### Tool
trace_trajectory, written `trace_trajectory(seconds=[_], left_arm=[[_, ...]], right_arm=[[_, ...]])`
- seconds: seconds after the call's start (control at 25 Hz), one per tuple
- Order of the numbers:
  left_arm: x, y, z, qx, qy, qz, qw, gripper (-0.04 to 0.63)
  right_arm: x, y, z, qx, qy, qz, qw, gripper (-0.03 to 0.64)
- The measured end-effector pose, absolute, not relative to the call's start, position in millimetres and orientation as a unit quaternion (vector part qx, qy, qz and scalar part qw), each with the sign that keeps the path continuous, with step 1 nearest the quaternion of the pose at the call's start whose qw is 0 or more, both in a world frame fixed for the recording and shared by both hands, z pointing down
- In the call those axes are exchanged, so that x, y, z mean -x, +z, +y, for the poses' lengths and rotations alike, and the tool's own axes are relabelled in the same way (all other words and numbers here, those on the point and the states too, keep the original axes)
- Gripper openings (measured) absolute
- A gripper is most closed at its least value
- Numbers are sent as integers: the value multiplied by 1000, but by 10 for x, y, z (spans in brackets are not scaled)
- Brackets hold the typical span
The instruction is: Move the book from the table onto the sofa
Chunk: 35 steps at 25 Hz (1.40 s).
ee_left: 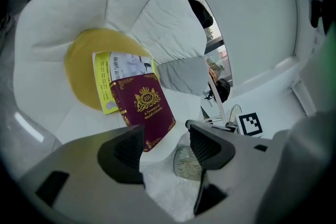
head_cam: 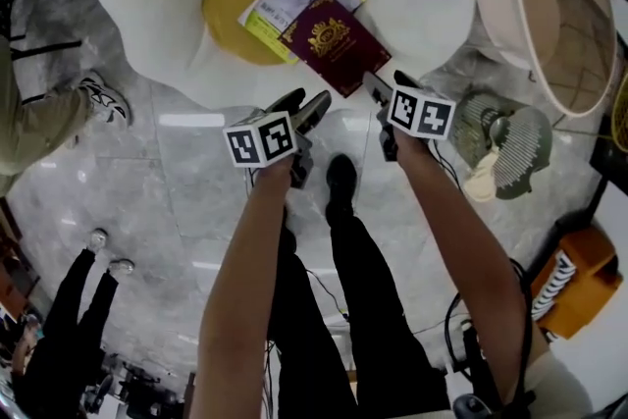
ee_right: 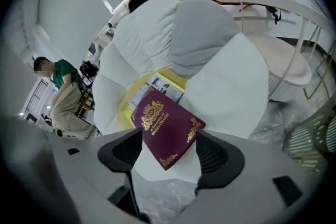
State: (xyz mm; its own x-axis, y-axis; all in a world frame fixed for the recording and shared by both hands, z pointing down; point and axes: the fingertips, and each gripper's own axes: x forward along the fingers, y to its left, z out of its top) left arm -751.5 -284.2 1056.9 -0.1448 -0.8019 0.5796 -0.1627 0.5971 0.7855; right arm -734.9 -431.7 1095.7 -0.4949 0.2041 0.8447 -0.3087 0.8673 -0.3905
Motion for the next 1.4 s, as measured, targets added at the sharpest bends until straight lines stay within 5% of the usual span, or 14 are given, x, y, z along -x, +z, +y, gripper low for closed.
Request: trace_trajectory(seconds=[0.16,0.28,0.56,0.84,1.4], left_arm=[[7373,10036,-2636,-339,-271,-723,538,227],[7294,9538,-2515,-344,-265,-733,523,177],[7142,8129,-2290,-352,-266,-760,478,69],[6514,6776,-1928,-391,-202,-777,450,2],[5374,5043,-1140,-461,-169,-774,401,2]], right_arm=[[7253,10383,-4144,28,237,-840,488,329],[7197,9816,-4011,73,209,-854,472,200],[7000,8394,-3843,151,182,-868,437,77],[6656,6838,-3659,193,194,-886,374,51],[5355,5214,-3146,128,211,-919,306,52]])
